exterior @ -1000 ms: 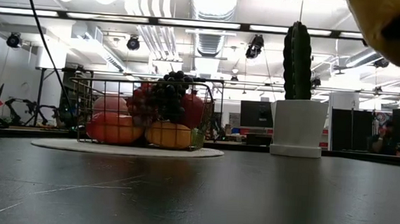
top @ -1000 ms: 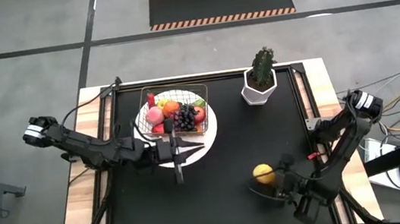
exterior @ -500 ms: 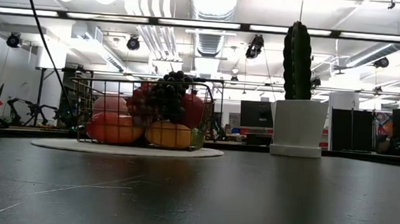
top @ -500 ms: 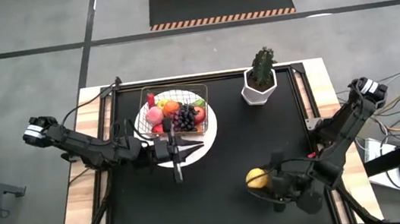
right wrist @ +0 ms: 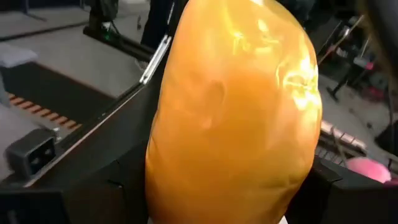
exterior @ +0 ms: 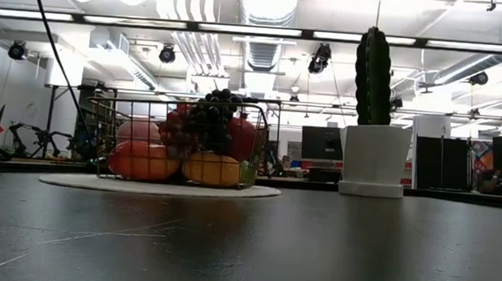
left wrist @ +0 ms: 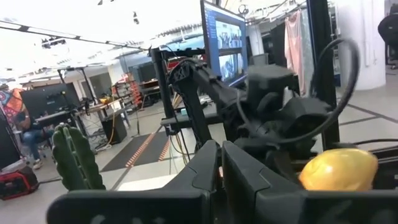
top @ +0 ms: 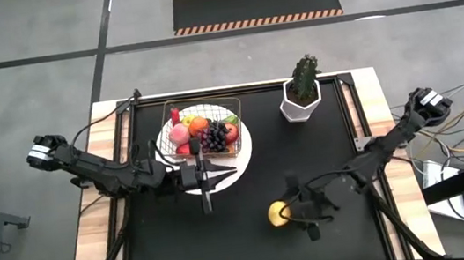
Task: Build produce basket
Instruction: Put the mango in the gold wire basket
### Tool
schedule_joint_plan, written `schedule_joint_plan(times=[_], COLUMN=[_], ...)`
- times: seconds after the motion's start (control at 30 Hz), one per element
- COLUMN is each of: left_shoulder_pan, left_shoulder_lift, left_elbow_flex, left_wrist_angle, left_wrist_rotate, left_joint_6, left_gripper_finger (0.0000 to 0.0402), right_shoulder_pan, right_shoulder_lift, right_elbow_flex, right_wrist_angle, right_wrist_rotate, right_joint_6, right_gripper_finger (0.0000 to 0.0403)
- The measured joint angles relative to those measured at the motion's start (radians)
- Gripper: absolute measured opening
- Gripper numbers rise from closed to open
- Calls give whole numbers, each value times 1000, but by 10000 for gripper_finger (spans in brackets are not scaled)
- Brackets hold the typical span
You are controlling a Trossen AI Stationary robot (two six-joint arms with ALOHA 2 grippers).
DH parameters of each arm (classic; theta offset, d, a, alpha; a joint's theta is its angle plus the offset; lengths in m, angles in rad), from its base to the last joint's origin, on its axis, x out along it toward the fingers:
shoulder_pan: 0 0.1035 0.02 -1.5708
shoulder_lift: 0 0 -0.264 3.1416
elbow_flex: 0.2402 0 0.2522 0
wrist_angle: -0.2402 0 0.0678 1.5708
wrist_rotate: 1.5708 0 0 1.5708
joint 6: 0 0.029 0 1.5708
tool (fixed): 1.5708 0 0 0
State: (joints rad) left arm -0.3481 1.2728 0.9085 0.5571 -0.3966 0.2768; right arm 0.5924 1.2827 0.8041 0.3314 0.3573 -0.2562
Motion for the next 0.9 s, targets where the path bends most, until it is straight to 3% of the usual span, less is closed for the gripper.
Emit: schedule_joint_plan(times=[0.23, 0.43, 0.73, 0.9], left_shoulder_pan=[-12, -23, -32, -32], left_shoulder_lift=[-16, -22, 48, 157], left_elbow_flex=[0, -1, -32, -25], left_wrist_angle=[-1, -71, -42, 63], left_wrist_rotate=[1, 6, 47, 45], left_joint_6=[25, 7, -164, -157], left_gripper_finger=[8, 26, 174, 255], right_shoulder_pan=[-134, -219, -286, -293], right_shoulder_lift=[15, 65, 133, 151], right_elbow_flex=[-162, -260, -266, -252], right_wrist_angle=[364, 641, 698, 699], right_wrist_rotate=[-184, -199, -173, -173], right_joint_6=[-27, -48, -35, -44], right_gripper_finger=[245, 247, 249, 250])
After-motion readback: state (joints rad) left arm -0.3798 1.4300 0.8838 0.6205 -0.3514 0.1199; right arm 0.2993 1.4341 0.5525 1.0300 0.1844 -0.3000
